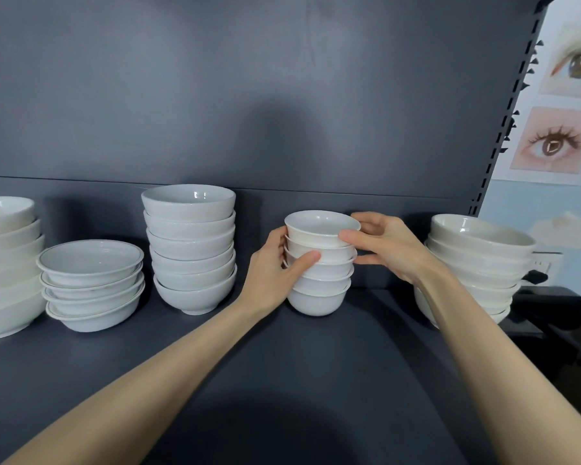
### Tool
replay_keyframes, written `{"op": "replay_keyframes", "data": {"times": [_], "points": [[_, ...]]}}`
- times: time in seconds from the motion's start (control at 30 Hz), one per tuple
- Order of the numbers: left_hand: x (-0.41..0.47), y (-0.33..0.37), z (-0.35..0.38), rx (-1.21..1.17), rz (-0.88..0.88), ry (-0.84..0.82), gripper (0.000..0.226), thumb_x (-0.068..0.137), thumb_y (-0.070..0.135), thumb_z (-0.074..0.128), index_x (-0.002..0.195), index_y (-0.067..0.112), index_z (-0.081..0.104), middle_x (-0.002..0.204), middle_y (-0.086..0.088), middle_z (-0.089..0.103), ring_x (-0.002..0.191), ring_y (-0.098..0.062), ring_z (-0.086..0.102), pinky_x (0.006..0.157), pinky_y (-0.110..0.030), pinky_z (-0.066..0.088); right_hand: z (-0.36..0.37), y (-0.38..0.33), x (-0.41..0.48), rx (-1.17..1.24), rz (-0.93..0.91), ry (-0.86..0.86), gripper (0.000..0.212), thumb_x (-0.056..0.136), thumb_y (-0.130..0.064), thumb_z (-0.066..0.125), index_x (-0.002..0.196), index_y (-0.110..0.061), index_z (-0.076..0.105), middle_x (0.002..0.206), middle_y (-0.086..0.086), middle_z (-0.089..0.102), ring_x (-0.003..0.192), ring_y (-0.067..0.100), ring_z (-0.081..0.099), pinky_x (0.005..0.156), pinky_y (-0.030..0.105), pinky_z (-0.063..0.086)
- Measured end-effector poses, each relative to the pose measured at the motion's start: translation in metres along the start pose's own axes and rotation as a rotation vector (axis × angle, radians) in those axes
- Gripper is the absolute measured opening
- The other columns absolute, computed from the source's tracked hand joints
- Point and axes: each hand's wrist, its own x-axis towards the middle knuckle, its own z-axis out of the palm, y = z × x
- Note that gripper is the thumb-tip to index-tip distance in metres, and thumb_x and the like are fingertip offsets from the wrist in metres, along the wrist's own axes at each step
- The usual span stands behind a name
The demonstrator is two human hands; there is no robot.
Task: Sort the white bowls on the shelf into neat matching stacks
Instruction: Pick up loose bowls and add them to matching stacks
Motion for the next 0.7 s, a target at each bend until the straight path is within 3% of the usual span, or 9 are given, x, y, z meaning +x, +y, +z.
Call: {"op": "replay_keyframes", "data": {"times": [0.2,0.3,0.5,0.63,0.7], "points": [[0.002,0.005,-0.006,0.033,0.022,-0.038,0.081,0.062,0.06,0.068,0.13,0.021,0.047,0.107,0.029,0.058,0.108,-0.001,0.06,0.094,-0.024,0.048,0.002,-0.002,-0.001,-0.014,0.013,0.009,0.048,0.081,-0.022,0.074,0.122,-0.017,0.05,0.118,0.002,0.066,0.108,0.015,0.064,0.091,0.041,0.055],[0.002,0.008,-0.006,0.046,0.032,-0.047,0.083,0.061,0.063,0.065,0.131,0.021,0.048,0.107,0.028,0.059,0.108,-0.005,0.061,0.094,-0.026,0.049,0.002,-0.002,-0.003,-0.013,0.013,0.02,0.049,0.081,-0.022,0.074,0.124,-0.016,0.049,0.116,0.001,0.066,0.107,0.014,0.064,0.09,0.039,0.055],[0.005,0.009,-0.007,0.117,0.017,-0.057,0.045,0.082,0.034,0.073,0.118,0.032,0.046,0.102,0.024,0.06,0.108,-0.015,0.062,0.094,-0.029,0.049,0.0,-0.002,-0.003,-0.025,0.031,-0.009,0.051,0.081,-0.025,0.074,0.125,-0.011,0.053,0.116,0.002,0.067,0.109,0.016,0.064,0.093,0.042,0.054],[0.003,0.014,-0.009,0.185,0.021,-0.091,0.063,0.083,0.043,0.069,0.136,0.02,0.044,0.112,0.01,0.063,0.106,-0.017,0.062,0.092,-0.03,0.049,0.0,-0.004,-0.004,-0.051,0.063,-0.017,0.068,0.08,-0.029,0.074,0.138,-0.008,0.045,0.125,0.003,0.062,0.113,0.016,0.061,0.093,0.041,0.054],[0.002,0.019,-0.012,0.262,0.017,-0.122,0.066,0.086,0.043,0.066,0.141,0.018,0.039,0.115,0.007,0.062,0.101,-0.015,0.061,0.083,-0.022,0.045,-0.001,-0.007,-0.007,-0.088,0.077,-0.031,0.068,0.081,-0.03,0.074,0.138,-0.01,0.044,0.128,0.002,0.06,0.114,0.016,0.06,0.094,0.042,0.053]]}}
